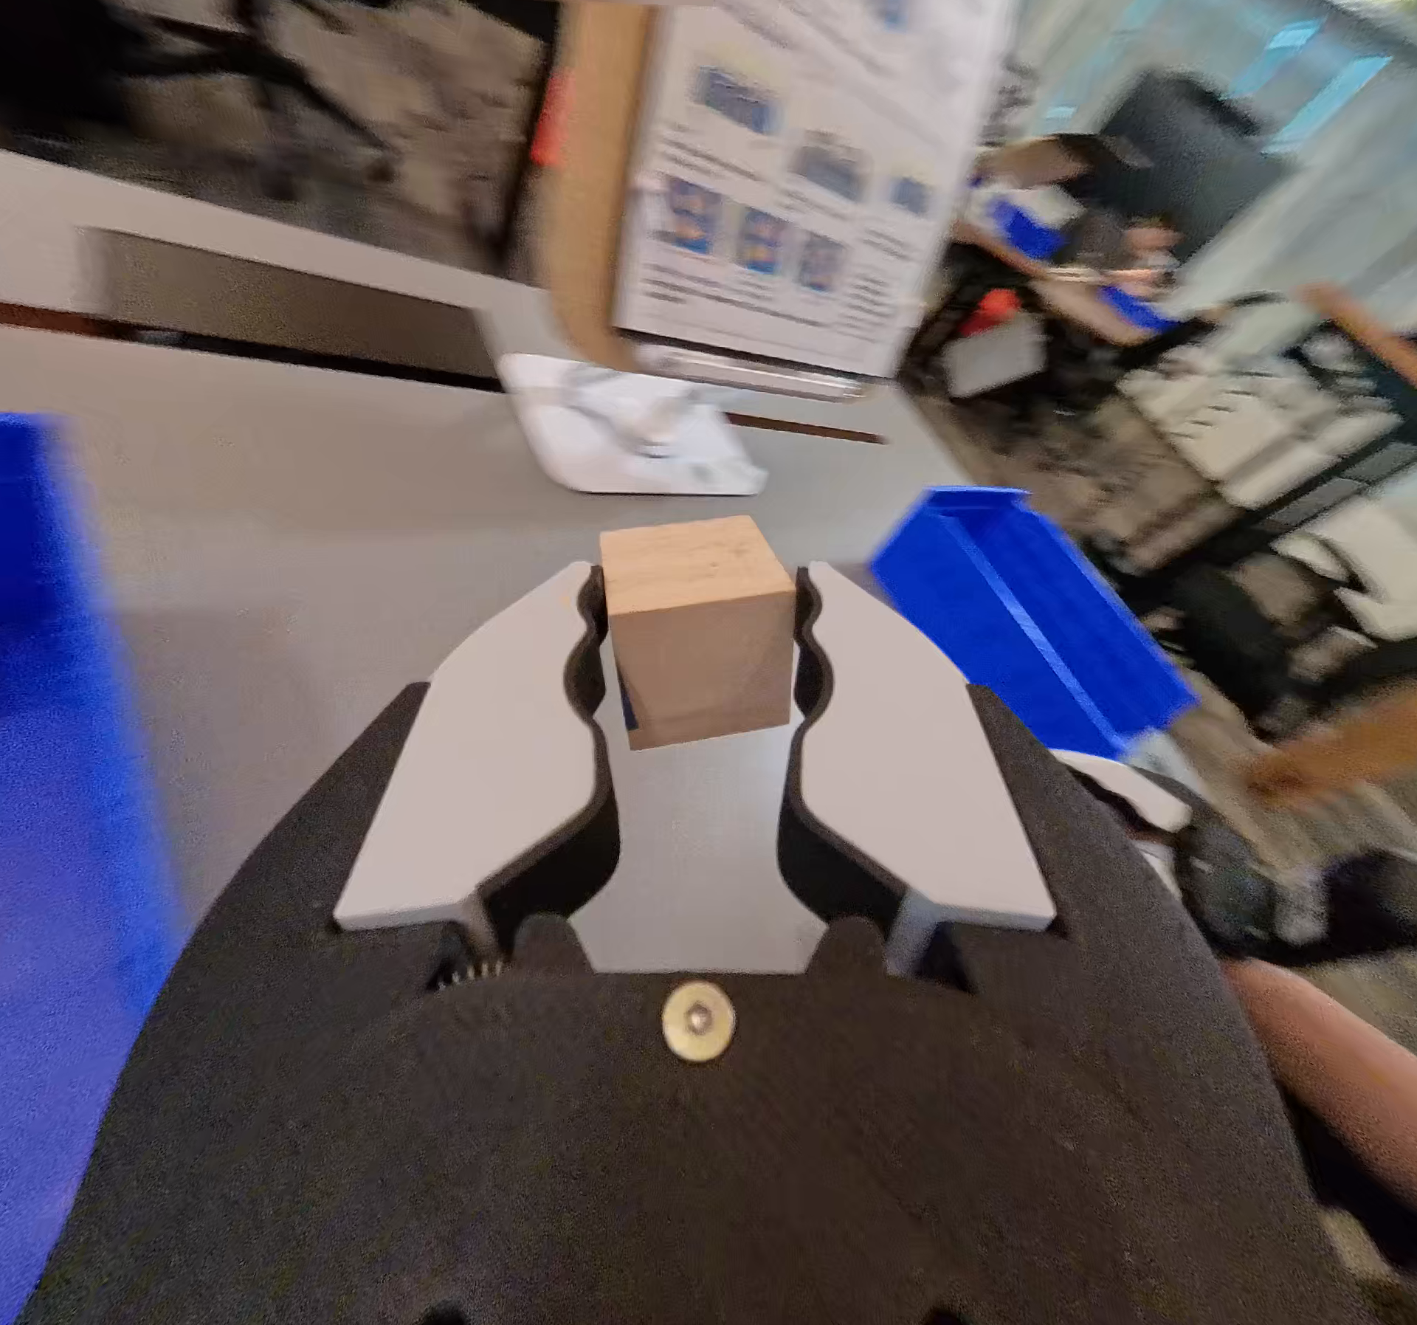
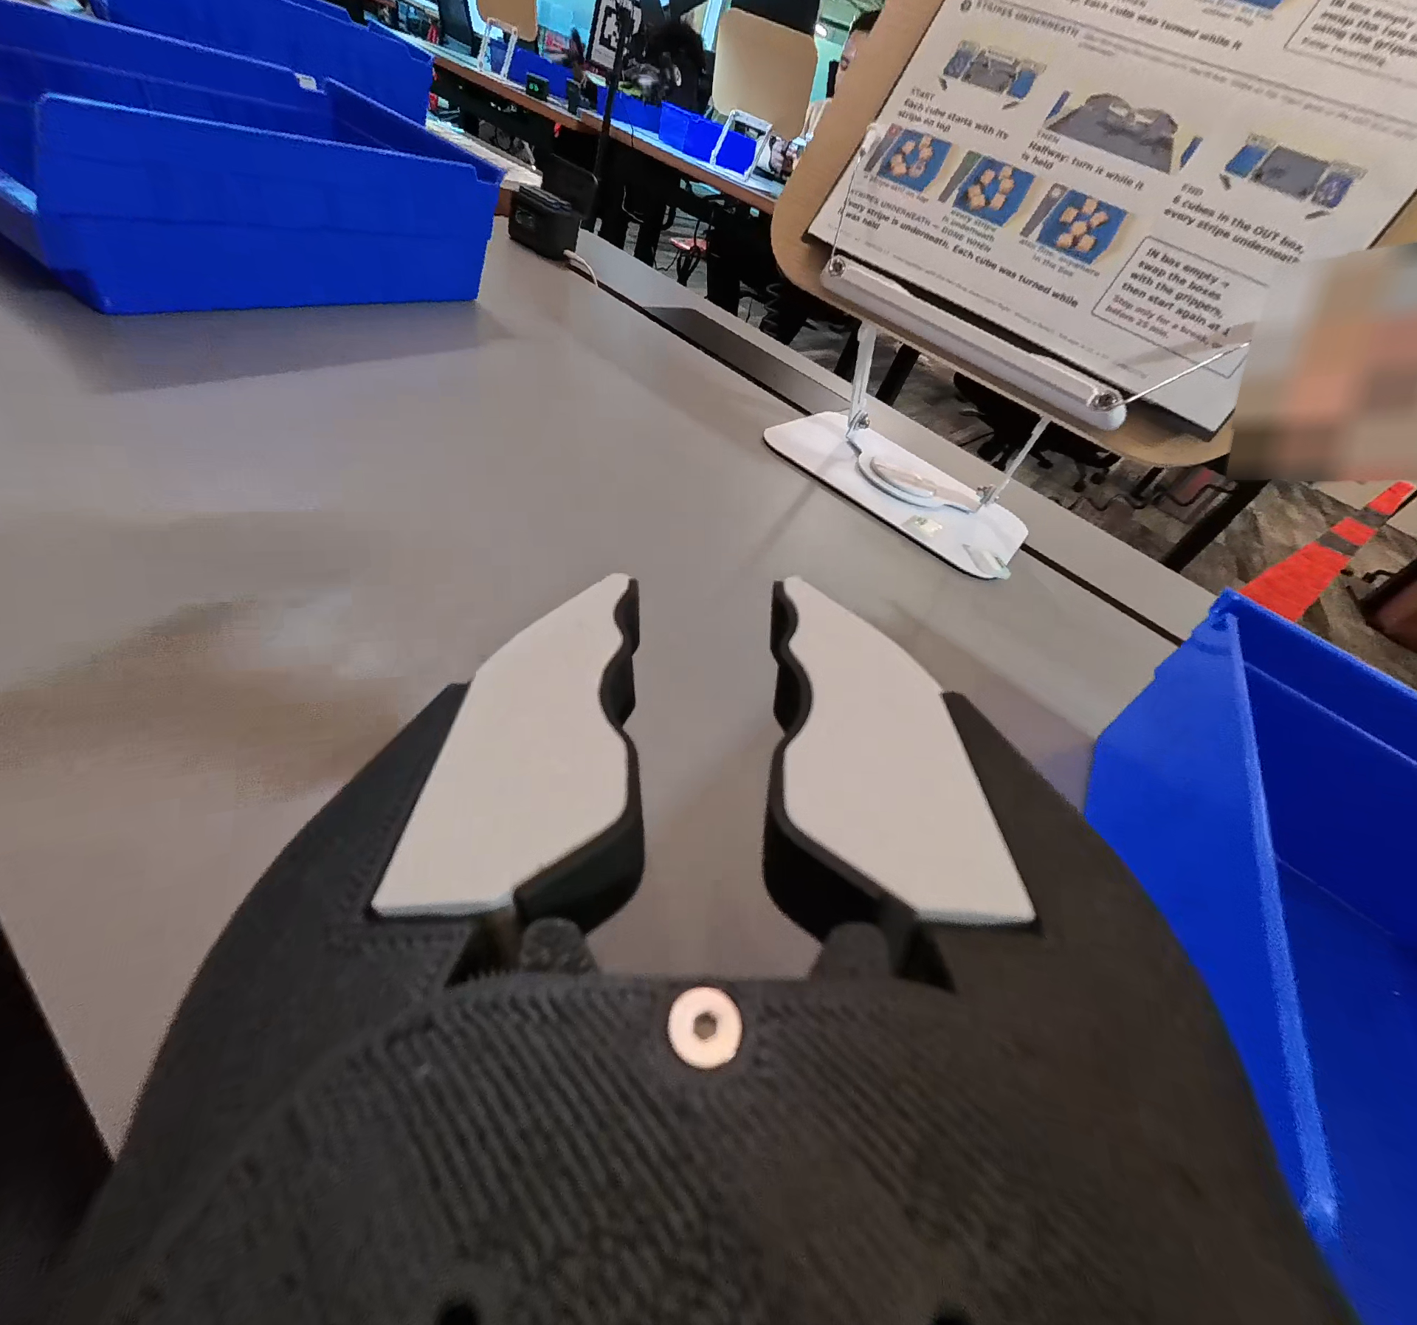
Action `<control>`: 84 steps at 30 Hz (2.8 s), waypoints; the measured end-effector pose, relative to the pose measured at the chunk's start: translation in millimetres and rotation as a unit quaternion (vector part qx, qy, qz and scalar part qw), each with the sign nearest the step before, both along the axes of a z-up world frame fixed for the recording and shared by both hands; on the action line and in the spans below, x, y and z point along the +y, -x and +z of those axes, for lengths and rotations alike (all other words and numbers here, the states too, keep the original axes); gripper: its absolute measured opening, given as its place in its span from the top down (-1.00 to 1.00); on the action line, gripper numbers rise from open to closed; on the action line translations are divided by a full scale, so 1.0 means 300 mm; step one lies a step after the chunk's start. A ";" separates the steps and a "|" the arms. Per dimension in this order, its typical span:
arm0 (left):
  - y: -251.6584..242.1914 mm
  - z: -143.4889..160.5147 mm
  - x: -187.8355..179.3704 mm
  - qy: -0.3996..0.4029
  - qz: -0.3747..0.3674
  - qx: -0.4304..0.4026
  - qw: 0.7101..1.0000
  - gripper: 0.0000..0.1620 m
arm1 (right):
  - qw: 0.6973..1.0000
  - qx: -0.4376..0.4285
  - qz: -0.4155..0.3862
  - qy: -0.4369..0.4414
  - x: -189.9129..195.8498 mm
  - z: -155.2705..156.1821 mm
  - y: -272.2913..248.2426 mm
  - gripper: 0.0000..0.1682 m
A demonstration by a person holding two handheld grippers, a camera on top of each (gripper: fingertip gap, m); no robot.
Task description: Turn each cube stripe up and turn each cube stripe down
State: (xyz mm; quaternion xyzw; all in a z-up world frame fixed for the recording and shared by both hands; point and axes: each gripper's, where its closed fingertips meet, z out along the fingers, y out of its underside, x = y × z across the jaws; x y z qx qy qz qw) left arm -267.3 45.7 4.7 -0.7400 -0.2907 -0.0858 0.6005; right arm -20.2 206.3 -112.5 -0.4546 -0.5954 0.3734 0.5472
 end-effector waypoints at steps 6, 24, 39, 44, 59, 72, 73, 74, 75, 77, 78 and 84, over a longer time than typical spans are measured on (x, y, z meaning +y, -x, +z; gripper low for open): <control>-0.337 0.004 0.341 -0.193 -0.139 0.006 0.971 0.41 | 0.999 0.030 0.000 0.033 0.008 0.042 -0.019 0.55; -0.802 -0.267 0.581 -0.229 -0.274 -0.180 0.917 0.42 | 0.995 0.065 0.019 0.070 0.001 0.080 -0.028 0.38; -0.857 -0.280 0.570 -0.246 -0.336 -0.253 0.874 0.41 | 0.995 0.053 0.034 0.071 -0.001 0.092 -0.033 0.45; -0.861 -0.265 0.560 -0.261 -0.350 -0.273 0.857 0.39 | 0.993 0.060 0.041 0.094 0.010 0.121 -0.046 0.45; -0.750 -0.262 0.554 -0.275 -0.295 -0.280 0.871 0.24 | 0.976 0.157 -0.135 0.061 0.498 0.464 -0.146 0.45; -0.772 -0.286 0.556 -0.220 -0.316 -0.189 0.903 0.24 | 0.930 -0.139 -0.235 0.246 0.955 -0.205 0.130 0.44; -0.777 -0.290 0.558 -0.216 -0.319 -0.187 0.904 0.24 | 0.928 -0.146 -0.229 0.255 0.947 -0.219 0.140 0.44; -0.782 -0.293 0.561 -0.213 -0.323 -0.186 0.903 0.24 | 0.926 -0.151 -0.224 0.263 0.941 -0.230 0.150 0.44; -0.788 -0.297 0.563 -0.209 -0.327 -0.184 0.903 0.24 | 0.924 -0.159 -0.222 0.269 0.938 -0.240 0.157 0.44; -0.799 -0.306 0.566 -0.201 -0.332 -0.180 0.904 0.24 | 0.921 -0.168 -0.227 0.270 0.943 -0.249 0.163 0.44; -0.801 -0.308 0.567 -0.199 -0.333 -0.179 0.904 0.24 | 0.919 -0.174 -0.230 0.267 0.945 -0.255 0.163 0.44; -0.785 -0.295 0.565 -0.204 -0.331 -0.178 0.904 0.24 | 0.912 -0.201 -0.251 0.255 0.940 -0.257 0.117 0.27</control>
